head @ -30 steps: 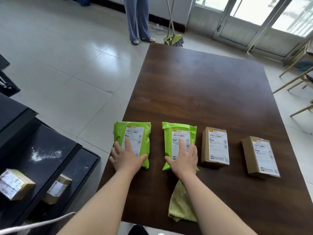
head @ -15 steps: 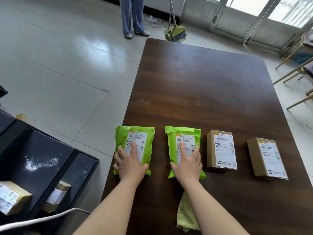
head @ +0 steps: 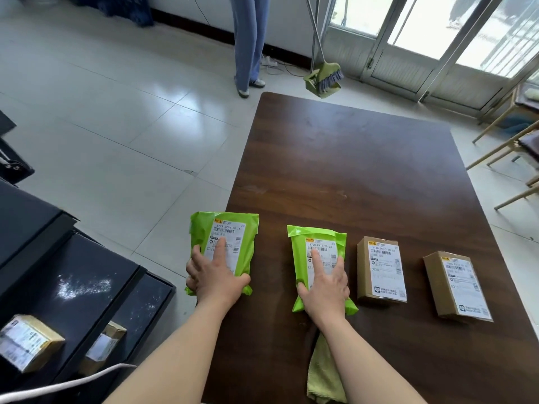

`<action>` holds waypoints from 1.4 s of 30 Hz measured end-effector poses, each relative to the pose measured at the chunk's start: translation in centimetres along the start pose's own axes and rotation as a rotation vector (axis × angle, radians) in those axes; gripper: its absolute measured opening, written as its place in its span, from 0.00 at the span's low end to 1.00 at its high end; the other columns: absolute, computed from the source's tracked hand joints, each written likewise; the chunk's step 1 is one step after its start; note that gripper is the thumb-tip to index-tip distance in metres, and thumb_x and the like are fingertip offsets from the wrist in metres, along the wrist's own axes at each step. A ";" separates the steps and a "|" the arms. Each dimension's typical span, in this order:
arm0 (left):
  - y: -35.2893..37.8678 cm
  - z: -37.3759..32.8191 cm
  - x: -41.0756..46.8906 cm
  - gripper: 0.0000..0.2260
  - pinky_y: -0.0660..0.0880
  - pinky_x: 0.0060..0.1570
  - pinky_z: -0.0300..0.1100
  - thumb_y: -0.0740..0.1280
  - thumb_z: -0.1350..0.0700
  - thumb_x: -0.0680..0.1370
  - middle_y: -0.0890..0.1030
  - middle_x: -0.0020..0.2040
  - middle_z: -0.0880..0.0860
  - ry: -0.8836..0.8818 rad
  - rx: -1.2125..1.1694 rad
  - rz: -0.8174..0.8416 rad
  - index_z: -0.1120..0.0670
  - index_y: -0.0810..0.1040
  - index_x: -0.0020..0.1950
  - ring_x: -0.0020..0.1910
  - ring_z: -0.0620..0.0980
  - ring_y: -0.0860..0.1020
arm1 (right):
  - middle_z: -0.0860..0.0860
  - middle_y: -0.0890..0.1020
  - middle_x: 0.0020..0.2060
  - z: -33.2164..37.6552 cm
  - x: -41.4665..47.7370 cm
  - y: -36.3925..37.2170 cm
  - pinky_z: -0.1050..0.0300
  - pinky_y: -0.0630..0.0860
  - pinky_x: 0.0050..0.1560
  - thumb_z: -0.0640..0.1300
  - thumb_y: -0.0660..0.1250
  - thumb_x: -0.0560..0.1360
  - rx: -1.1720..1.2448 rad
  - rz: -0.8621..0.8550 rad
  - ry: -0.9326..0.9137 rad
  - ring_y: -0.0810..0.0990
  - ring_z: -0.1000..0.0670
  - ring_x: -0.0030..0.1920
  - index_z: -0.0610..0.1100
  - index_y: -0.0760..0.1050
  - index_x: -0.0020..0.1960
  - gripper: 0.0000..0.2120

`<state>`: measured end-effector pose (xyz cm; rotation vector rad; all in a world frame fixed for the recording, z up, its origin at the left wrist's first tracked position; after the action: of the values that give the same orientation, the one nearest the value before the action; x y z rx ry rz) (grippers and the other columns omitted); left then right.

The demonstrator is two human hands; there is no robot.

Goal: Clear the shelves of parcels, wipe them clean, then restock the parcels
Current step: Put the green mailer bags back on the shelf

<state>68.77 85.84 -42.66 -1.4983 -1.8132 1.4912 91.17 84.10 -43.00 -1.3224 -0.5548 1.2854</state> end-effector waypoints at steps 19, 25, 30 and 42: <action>-7.8 5.1 -10.3 0.42 0.59 0.67 0.59 0.73 0.41 0.64 0.48 0.74 0.56 -0.336 -0.178 -0.349 0.38 0.56 0.75 0.70 0.62 0.53 | 0.46 0.47 0.78 6.7 -5.0 -4.5 0.39 0.56 0.72 0.56 0.63 0.77 -0.116 0.026 -0.553 0.51 0.36 0.74 0.62 0.52 0.77 0.32; -9.3 9.2 -17.0 0.41 0.58 0.68 0.57 0.73 0.41 0.65 0.48 0.73 0.57 -0.502 -0.222 -0.465 0.38 0.58 0.74 0.69 0.63 0.55 | 0.47 0.48 0.78 9.5 -9.2 -5.1 0.39 0.56 0.72 0.55 0.64 0.76 -0.124 0.042 -0.789 0.53 0.38 0.73 0.62 0.55 0.75 0.30; -11.2 14.3 -23.2 0.41 0.60 0.66 0.56 0.74 0.40 0.64 0.49 0.74 0.57 -0.687 -0.242 -0.562 0.38 0.59 0.73 0.69 0.62 0.56 | 0.47 0.47 0.78 12.8 -14.1 -4.3 0.39 0.56 0.72 0.56 0.63 0.77 -0.151 0.086 -0.991 0.52 0.38 0.74 0.62 0.54 0.76 0.30; -15.1 26.6 -37.7 0.39 0.59 0.68 0.56 0.72 0.40 0.67 0.48 0.75 0.57 -1.054 -0.312 -0.745 0.39 0.57 0.75 0.71 0.61 0.54 | 0.46 0.47 0.78 21.3 -29.1 -0.9 0.39 0.56 0.71 0.58 0.60 0.78 -0.200 0.161 -1.356 0.53 0.37 0.74 0.63 0.54 0.75 0.29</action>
<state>54.69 41.99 -27.29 0.1210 -2.7951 1.7083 64.21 66.59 -26.69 -0.4537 -1.5327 2.2242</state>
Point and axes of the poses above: each hand's wrist, its own x-axis towards the middle knuckle, its own y-axis out of the palm, z = x × y, the point moved 3 cm from there along x, towards the middle knuckle
